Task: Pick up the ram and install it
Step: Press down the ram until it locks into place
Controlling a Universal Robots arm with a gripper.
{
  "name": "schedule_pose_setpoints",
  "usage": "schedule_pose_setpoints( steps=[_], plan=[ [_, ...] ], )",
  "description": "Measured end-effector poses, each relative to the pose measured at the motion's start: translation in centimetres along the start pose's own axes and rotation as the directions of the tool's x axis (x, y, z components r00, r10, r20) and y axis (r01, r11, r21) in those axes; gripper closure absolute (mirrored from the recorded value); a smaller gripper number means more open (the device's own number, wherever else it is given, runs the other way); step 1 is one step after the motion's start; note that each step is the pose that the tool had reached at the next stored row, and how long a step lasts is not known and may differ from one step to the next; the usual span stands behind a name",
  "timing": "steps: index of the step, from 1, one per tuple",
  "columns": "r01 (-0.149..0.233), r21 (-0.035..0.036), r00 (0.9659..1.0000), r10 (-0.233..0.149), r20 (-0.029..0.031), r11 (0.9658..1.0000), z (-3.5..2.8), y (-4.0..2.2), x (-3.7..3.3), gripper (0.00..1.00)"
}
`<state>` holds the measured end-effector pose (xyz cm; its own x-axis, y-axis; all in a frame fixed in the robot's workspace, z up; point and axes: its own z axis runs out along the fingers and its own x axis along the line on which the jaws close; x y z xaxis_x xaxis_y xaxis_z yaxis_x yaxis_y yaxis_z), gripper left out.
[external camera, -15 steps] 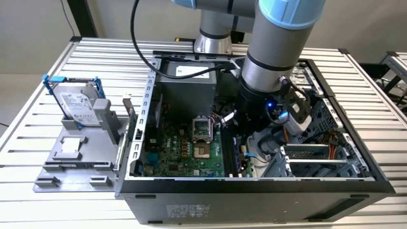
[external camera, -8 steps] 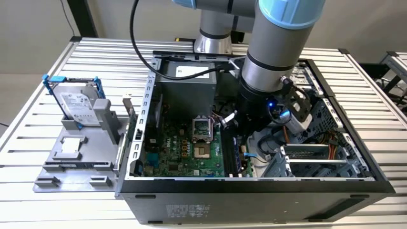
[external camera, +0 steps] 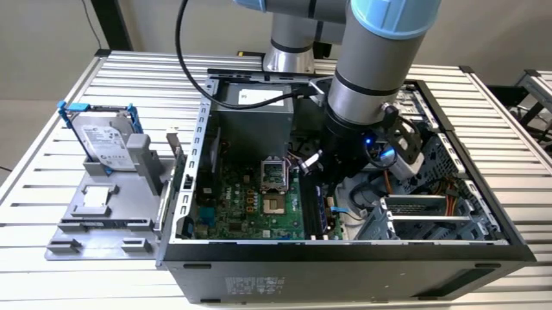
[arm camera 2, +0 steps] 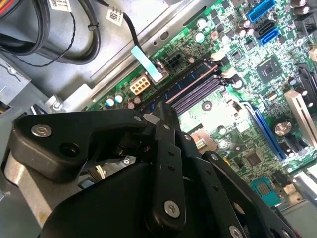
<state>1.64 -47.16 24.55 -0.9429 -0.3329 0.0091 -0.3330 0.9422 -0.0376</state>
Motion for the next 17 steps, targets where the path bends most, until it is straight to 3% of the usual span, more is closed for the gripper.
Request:
schedule_pose_setpoints(
  steps=[11, 17],
  plan=[
    [0.044, 0.0011, 0.9990, -0.044, 0.0014, 0.9990, 0.00, 0.00, 0.00, 1.00],
    [0.104, 0.0019, 0.9946, -0.104, 0.0037, 0.9946, 0.00, 0.00, 0.00, 1.00]
  ],
)
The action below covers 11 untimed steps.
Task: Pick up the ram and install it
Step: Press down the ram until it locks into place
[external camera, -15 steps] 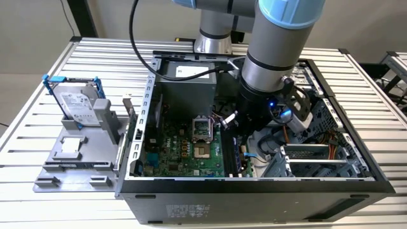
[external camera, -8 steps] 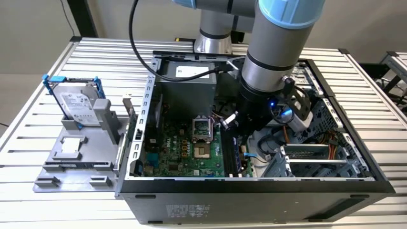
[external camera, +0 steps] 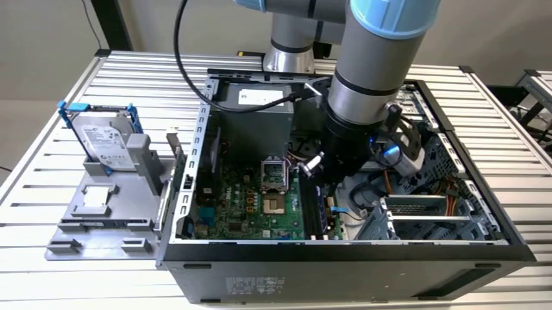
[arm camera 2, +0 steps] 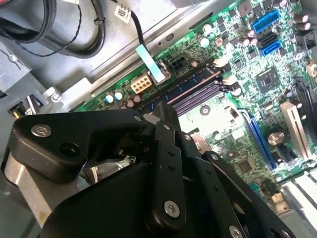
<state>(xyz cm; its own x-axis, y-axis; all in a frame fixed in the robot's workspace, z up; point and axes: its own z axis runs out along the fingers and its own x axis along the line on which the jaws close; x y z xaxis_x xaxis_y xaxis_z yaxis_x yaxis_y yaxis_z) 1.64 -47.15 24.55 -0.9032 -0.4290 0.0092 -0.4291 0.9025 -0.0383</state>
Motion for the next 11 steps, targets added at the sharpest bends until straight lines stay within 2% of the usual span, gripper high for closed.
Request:
schedule_pose_setpoints(
  steps=[3, 5, 8, 11],
  plan=[
    [0.043, 0.0019, 0.9991, -0.043, 0.0009, 0.9991, 0.00, 0.00, 0.01, 1.00],
    [0.080, 0.0028, 0.9968, -0.080, 0.0020, 0.9968, 0.00, 0.00, 0.02, 1.00],
    [0.133, 0.0040, 0.9911, -0.133, 0.0037, 0.9911, 0.00, 0.01, 0.03, 1.00],
    [0.179, 0.0049, 0.9839, -0.179, 0.0053, 0.9839, 0.01, 0.02, 0.05, 1.00]
  ],
)
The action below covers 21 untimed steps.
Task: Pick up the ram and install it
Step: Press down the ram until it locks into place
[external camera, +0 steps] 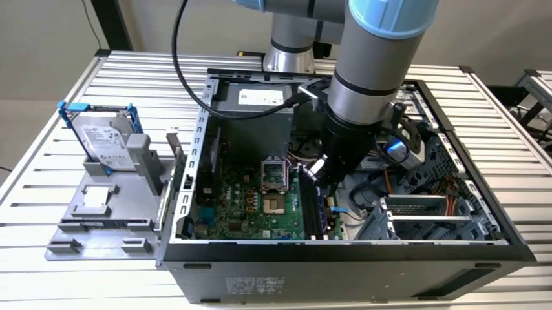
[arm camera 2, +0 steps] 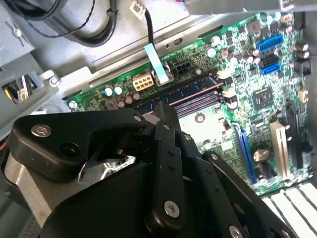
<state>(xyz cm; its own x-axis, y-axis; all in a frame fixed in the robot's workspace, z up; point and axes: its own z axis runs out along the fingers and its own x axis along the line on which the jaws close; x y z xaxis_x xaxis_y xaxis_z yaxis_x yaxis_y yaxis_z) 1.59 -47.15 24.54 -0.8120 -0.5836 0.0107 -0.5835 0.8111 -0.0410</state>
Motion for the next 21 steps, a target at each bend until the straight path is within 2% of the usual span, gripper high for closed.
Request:
schedule_pose_setpoints(
  steps=[3, 6, 13, 17, 21],
  plan=[
    [0.041, -0.0004, 0.9992, -0.041, 0.0003, 0.9992, -0.01, 0.00, 0.01, 1.00],
    [0.079, -0.0016, 0.9969, -0.079, -0.0001, 0.9969, -0.01, 0.01, 0.01, 1.00],
    [0.167, -0.0001, 0.9859, -0.167, 0.0032, 0.9859, 0.02, 0.05, 0.07, 1.00],
    [0.225, 0.0008, 0.9744, -0.225, 0.0058, 0.9744, 0.11, 0.10, 0.13, 1.00],
    [0.278, 0.0020, 0.9606, -0.278, 0.0076, 0.9606, 0.23, 0.15, 0.18, 1.00]
  ],
)
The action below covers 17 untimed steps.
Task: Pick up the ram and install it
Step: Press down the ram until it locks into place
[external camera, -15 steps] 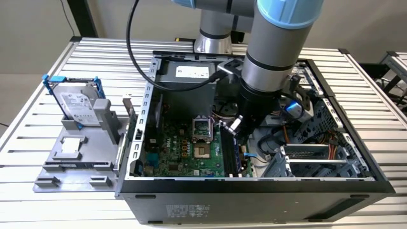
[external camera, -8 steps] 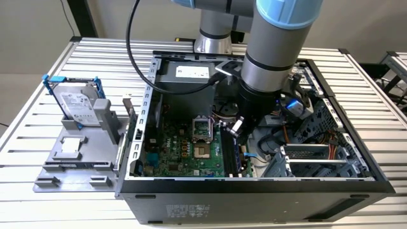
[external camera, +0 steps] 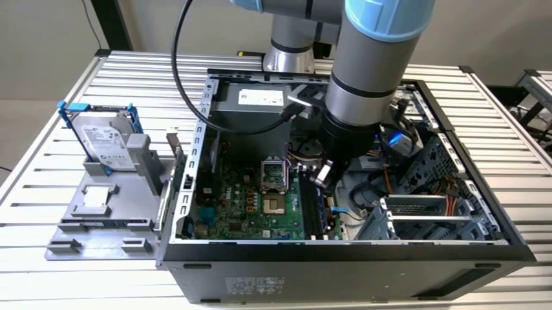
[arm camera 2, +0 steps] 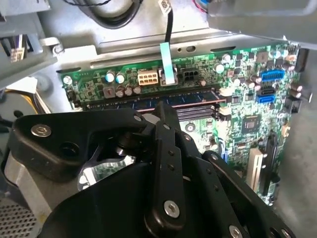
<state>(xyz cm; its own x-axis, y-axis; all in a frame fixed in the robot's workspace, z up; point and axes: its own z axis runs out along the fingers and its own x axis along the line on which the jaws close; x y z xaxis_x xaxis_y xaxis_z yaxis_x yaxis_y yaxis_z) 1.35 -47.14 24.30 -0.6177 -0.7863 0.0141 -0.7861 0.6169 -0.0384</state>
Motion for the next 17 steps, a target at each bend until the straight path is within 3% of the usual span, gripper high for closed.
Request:
schedule_pose_setpoints(
  steps=[3, 8, 11, 17],
  plan=[
    [0.041, 0.0007, 0.9991, -0.041, 0.0012, 0.9991, 0.03, 0.04, 0.02, 1.00],
    [0.101, 0.0016, 0.9949, -0.101, 0.0040, 0.9949, 0.05, 0.09, 0.04, 1.00],
    [0.143, 0.0024, 0.9897, -0.143, 0.0053, 0.9898, 0.05, 0.12, 0.07, 1.00],
    [0.225, 0.0028, 0.9743, -0.225, 0.0076, 0.9743, 0.11, 0.16, 0.10, 1.00]
  ],
)
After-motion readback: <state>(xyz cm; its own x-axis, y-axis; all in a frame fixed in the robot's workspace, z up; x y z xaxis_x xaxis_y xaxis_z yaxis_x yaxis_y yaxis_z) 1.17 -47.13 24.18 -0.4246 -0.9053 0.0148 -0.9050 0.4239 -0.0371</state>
